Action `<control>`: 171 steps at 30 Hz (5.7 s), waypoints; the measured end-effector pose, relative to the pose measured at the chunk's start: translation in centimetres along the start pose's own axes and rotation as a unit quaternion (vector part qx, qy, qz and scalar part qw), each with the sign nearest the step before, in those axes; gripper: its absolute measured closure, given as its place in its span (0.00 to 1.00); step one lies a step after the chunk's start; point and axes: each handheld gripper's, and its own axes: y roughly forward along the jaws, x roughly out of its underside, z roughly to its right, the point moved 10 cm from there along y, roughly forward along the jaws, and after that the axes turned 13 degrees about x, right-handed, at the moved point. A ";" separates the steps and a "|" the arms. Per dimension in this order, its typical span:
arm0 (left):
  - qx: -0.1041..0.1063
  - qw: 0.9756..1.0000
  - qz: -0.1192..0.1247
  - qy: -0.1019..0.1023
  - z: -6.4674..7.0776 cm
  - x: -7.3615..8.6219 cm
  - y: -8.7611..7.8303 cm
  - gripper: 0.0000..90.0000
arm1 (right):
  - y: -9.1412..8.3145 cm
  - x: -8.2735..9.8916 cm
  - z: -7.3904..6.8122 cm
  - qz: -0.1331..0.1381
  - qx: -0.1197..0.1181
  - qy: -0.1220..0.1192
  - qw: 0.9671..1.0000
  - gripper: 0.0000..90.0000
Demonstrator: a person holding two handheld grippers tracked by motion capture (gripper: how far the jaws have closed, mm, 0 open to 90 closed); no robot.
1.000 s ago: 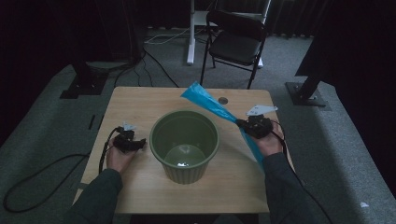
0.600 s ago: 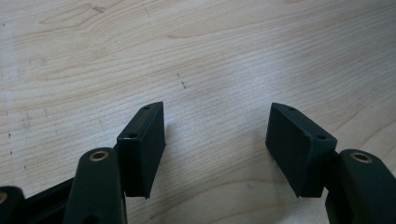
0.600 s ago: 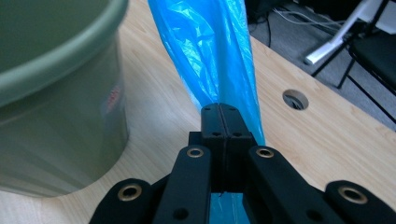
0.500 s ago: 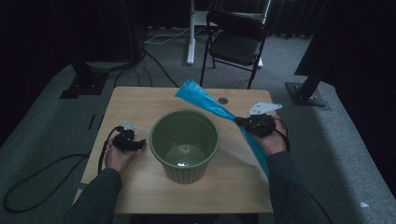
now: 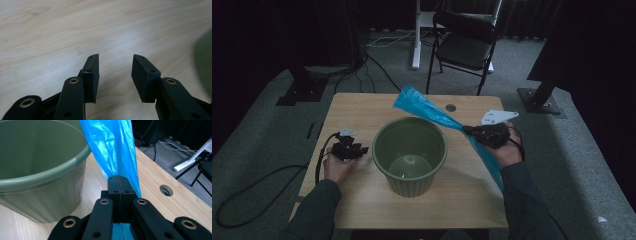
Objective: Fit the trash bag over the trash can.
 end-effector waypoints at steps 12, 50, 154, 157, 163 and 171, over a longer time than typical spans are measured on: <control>0.056 0.996 0.055 0.049 2.5 -3.1 -2.9 0.63 | -0.3 -0.3 -0.5 0.004 -0.021 -0.012 1.000 1.00; 0.102 0.970 0.142 0.167 10.2 -12.7 -10.3 0.64 | -1.4 -0.1 -2.8 0.000 -0.073 -0.068 0.995 1.00; 0.147 0.947 0.061 0.278 19.0 -11.9 -6.3 0.63 | 1.2 -4.7 -9.5 0.022 -0.152 -0.154 0.976 1.00; 0.152 0.945 0.059 0.285 19.7 -11.9 -6.2 0.62 | 1.4 -5.1 -9.7 0.022 -0.154 -0.158 0.975 1.00; 0.164 0.938 0.050 0.301 20.9 -11.8 -5.7 0.60 | 1.6 -5.5 -10.0 0.023 -0.158 -0.162 0.974 1.00; 0.133 0.942 0.021 0.306 20.8 -11.7 -4.3 0.77 | 1.7 -5.5 -10.3 0.023 -0.163 -0.161 0.973 1.00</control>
